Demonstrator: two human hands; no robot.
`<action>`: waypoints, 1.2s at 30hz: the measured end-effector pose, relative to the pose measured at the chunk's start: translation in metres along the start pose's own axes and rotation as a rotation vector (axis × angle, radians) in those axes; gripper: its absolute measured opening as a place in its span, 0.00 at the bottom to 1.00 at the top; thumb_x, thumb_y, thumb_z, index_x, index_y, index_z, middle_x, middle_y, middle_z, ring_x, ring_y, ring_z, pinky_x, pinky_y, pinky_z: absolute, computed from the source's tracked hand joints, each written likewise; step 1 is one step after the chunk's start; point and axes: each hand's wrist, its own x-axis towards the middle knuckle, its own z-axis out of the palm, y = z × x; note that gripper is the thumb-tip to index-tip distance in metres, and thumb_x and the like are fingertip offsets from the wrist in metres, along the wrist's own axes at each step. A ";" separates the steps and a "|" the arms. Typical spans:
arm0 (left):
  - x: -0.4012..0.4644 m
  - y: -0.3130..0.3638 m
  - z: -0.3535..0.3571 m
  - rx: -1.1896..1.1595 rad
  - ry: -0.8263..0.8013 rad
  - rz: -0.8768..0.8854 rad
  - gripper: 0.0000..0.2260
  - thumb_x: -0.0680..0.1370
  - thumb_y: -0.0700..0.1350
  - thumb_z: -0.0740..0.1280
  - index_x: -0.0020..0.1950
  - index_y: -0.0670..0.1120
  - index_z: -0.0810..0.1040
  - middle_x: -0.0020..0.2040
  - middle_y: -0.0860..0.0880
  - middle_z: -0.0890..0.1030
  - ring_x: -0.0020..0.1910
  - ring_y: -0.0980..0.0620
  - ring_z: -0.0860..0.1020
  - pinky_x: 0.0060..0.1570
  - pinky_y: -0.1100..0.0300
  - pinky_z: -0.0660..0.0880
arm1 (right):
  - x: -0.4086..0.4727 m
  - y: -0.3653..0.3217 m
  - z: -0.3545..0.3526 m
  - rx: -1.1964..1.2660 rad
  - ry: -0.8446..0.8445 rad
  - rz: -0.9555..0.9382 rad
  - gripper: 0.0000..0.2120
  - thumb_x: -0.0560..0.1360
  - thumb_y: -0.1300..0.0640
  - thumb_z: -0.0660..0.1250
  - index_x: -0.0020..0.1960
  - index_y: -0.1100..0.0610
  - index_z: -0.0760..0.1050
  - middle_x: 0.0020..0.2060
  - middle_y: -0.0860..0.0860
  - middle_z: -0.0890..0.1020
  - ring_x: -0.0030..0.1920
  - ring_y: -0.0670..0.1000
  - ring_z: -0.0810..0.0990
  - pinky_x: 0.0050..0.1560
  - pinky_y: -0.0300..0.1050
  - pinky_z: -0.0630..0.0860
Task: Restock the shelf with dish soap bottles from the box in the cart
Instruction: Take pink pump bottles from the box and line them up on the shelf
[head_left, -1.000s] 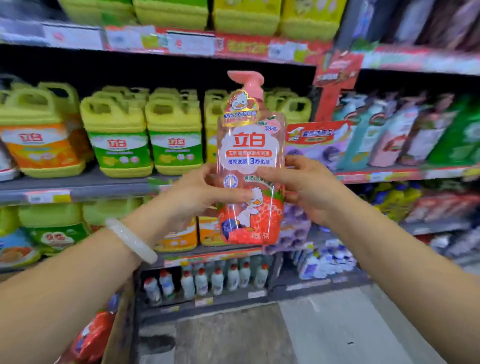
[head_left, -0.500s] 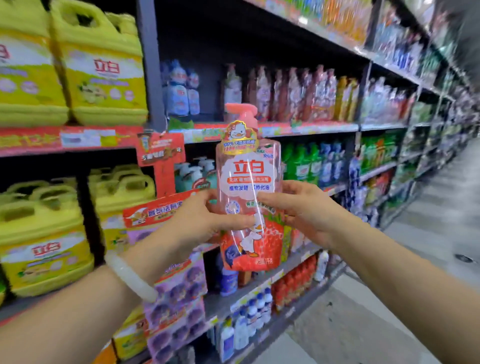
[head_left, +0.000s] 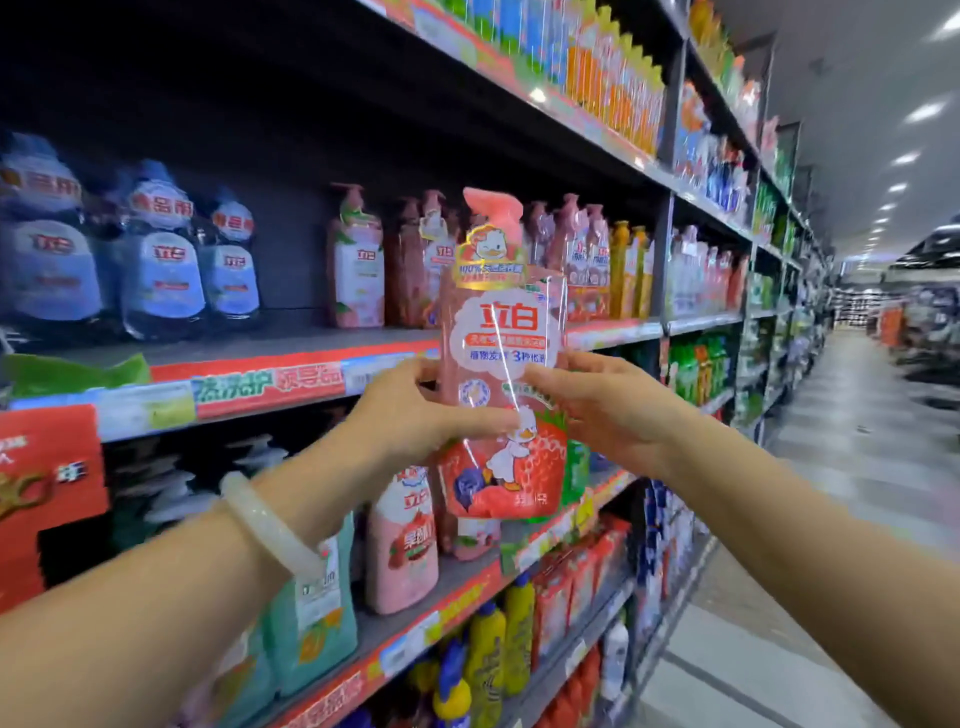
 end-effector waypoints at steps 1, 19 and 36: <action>0.016 0.003 0.003 0.007 0.006 0.012 0.29 0.56 0.47 0.82 0.54 0.48 0.77 0.45 0.49 0.85 0.40 0.52 0.83 0.35 0.60 0.76 | 0.015 -0.003 -0.007 0.002 0.005 -0.011 0.14 0.74 0.60 0.67 0.59 0.62 0.75 0.52 0.55 0.82 0.49 0.52 0.80 0.52 0.46 0.75; 0.268 0.055 0.031 0.329 0.290 0.117 0.13 0.63 0.44 0.79 0.43 0.48 0.79 0.44 0.48 0.85 0.40 0.50 0.80 0.48 0.54 0.77 | 0.296 -0.053 -0.119 -0.079 -0.265 -0.259 0.02 0.76 0.61 0.66 0.46 0.56 0.77 0.40 0.47 0.82 0.40 0.44 0.80 0.45 0.38 0.76; 0.376 -0.001 0.033 0.381 0.416 -0.078 0.15 0.65 0.39 0.78 0.48 0.49 0.79 0.44 0.49 0.85 0.43 0.49 0.83 0.35 0.60 0.75 | 0.437 0.019 -0.136 -0.135 -0.401 -0.309 0.17 0.75 0.59 0.69 0.62 0.61 0.74 0.56 0.53 0.82 0.54 0.51 0.81 0.51 0.41 0.78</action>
